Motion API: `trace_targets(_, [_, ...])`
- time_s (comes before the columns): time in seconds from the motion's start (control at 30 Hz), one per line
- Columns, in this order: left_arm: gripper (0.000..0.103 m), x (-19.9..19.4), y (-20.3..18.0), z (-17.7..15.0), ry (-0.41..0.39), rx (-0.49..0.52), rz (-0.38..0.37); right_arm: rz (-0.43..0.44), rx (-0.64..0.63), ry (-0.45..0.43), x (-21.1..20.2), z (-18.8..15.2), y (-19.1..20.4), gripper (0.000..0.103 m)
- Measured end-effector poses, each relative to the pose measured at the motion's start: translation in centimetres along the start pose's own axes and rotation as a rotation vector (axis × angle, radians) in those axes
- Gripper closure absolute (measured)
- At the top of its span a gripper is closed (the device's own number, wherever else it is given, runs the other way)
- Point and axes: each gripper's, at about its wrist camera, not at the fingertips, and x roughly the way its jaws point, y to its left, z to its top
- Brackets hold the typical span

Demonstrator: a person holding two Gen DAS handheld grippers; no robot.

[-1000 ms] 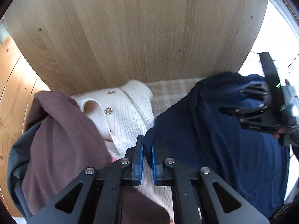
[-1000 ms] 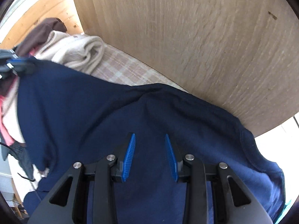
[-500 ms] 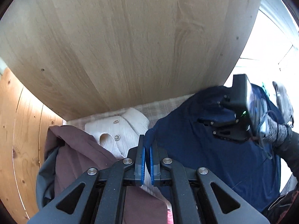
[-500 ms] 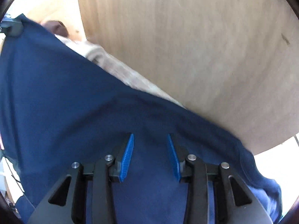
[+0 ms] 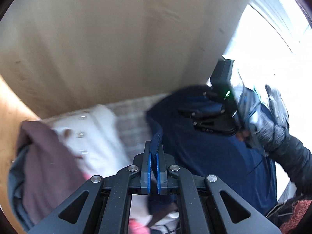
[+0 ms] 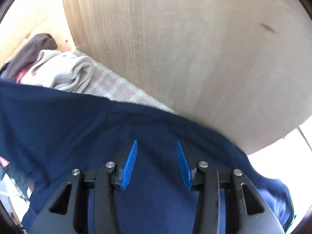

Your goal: Fold clothes

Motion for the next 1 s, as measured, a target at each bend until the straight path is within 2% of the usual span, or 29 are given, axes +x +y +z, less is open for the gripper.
trace_targets(0.13, [0.1,2.9,-2.9,0.7,0.037,0.032,-0.048,0.004,0.019,0.024,-1.9,-2.0,-1.6,0.061])
trace_targets(0.3, [0.099,5.9,-5.8,2.2,0.036,-0.027,-0.177,-0.043,0.073,0.024,-4.1,-4.9,-4.1,0.061])
trace_targets(0.47, [0.096,9.1,-9.4,3.8,0.063,-0.045,-0.247,-0.087,0.144,0.052,-4.3,-6.9,-7.9,0.061])
trace_targets(0.6, [0.079,10.1,-12.1,3.9,0.125,0.033,-0.22,-0.094,0.17,0.069,-4.4,-8.1,-9.7,0.061])
trace_targets(0.7, [0.069,8.5,-11.7,3.3,0.116,0.048,-0.192,-0.087,0.168,0.073,-4.3,-8.5,-9.9,0.061])
trace_targets(0.73, [0.066,7.8,-11.3,2.8,0.11,0.061,-0.155,-0.08,0.167,0.074,-4.3,-8.5,-9.9,0.061])
trace_targets(0.83, [0.061,5.9,-9.2,0.4,0.097,0.118,-0.01,-0.043,0.144,0.08,-4.1,-8.6,-9.3,0.061])
trace_targets(0.93, [0.06,6.2,-6.1,-2.6,0.155,0.086,0.067,-0.023,0.11,0.093,-3.6,-8.6,-8.4,0.061])
trace_targets(1.0, [0.06,7.6,-4.6,-3.8,0.193,0.067,0.081,-0.013,0.095,0.103,-3.2,-8.6,-7.9,0.061])
